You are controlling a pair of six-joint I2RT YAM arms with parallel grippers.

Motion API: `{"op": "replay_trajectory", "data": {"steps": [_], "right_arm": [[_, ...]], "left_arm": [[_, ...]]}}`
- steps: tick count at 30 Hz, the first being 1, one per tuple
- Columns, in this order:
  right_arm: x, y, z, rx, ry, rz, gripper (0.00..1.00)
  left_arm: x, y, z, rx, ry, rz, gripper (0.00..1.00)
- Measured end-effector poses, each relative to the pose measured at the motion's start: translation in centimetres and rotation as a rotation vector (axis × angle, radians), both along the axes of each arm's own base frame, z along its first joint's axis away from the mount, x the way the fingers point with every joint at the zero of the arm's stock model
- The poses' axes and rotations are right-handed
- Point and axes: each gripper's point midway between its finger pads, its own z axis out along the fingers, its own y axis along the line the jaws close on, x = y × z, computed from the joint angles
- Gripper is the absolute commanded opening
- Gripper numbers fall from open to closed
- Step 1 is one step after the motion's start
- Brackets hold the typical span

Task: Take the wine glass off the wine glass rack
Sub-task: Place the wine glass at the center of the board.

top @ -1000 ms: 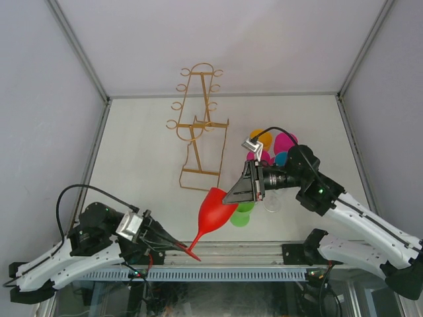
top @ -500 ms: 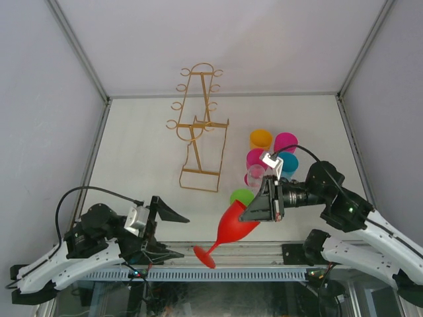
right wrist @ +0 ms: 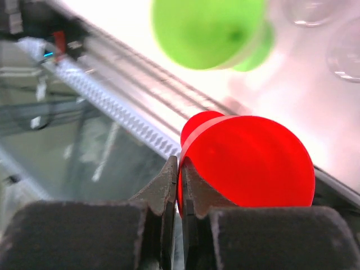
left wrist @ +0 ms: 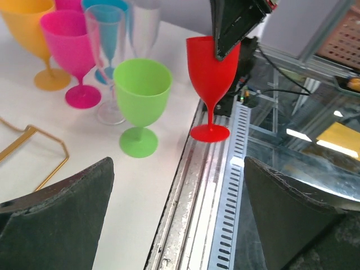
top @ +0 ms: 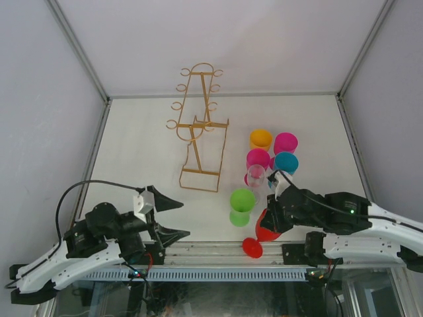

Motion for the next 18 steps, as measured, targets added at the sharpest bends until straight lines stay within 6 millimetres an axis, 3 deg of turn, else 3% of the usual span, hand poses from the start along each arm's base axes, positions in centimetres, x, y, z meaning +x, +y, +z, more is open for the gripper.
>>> {"op": "replay_trajectory", "data": {"steps": [4, 8, 14, 16, 18], "right_arm": [[2.6, -1.9, -2.1, -0.162, -0.093, -0.123, 0.00], [4.8, -2.8, -3.1, -0.218, -0.188, -0.203, 0.00], [6.2, -2.9, -4.5, -0.254, -0.254, -0.246, 0.00], [6.6, -3.0, -4.8, -0.266, -0.273, -0.261, 0.08], [6.9, -3.1, -5.1, -0.267, -0.286, -0.273, 0.27]], "left_arm": [[1.5, 0.1, -1.0, 0.038, 0.049, 0.089, 1.00], [3.3, 1.0, -1.6, 0.053, 0.098, 0.224, 1.00], [5.4, 3.5, -0.5, 0.042, 0.153, 0.421, 1.00], [5.9, 4.4, 0.3, 0.028, 0.160, 0.469, 1.00], [6.3, 5.0, 0.9, 0.026, 0.164, 0.507, 1.00]]}}
